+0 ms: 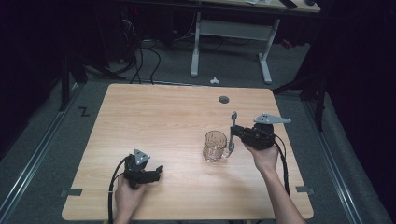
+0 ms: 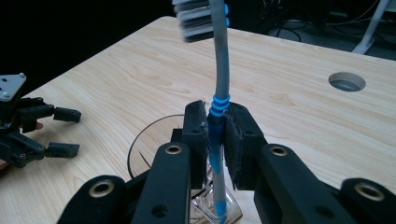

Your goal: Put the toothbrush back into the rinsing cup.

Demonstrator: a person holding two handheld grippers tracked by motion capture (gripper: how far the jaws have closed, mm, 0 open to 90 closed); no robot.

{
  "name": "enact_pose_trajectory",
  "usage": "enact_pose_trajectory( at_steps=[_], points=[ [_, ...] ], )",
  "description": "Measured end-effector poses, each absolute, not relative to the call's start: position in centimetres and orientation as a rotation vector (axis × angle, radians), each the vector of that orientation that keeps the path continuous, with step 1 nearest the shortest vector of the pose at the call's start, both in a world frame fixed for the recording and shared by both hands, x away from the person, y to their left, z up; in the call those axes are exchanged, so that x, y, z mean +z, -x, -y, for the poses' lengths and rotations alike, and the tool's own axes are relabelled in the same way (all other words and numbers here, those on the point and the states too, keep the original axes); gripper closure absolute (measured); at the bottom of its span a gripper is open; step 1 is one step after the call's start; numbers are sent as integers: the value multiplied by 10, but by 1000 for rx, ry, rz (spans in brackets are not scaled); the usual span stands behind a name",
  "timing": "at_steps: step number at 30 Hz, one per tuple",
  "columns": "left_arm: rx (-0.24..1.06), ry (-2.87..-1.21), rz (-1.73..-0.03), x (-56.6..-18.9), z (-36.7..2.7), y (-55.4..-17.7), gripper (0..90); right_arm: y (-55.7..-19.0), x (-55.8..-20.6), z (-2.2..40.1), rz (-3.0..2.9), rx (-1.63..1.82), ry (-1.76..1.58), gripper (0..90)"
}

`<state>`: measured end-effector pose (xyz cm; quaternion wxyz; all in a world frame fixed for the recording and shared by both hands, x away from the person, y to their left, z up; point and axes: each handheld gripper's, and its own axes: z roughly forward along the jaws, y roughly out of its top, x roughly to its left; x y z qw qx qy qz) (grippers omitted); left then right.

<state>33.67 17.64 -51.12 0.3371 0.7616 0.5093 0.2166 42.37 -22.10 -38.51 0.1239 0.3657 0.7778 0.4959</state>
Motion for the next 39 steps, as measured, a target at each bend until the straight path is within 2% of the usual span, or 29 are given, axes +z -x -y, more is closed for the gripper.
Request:
enact_pose_trajectory(
  at_steps=[39],
  points=[
    [565, -1985, -1327, -511, -176, -337, 156, -417, -399, 224, -2294, 1402, -1089, 793]
  ],
)
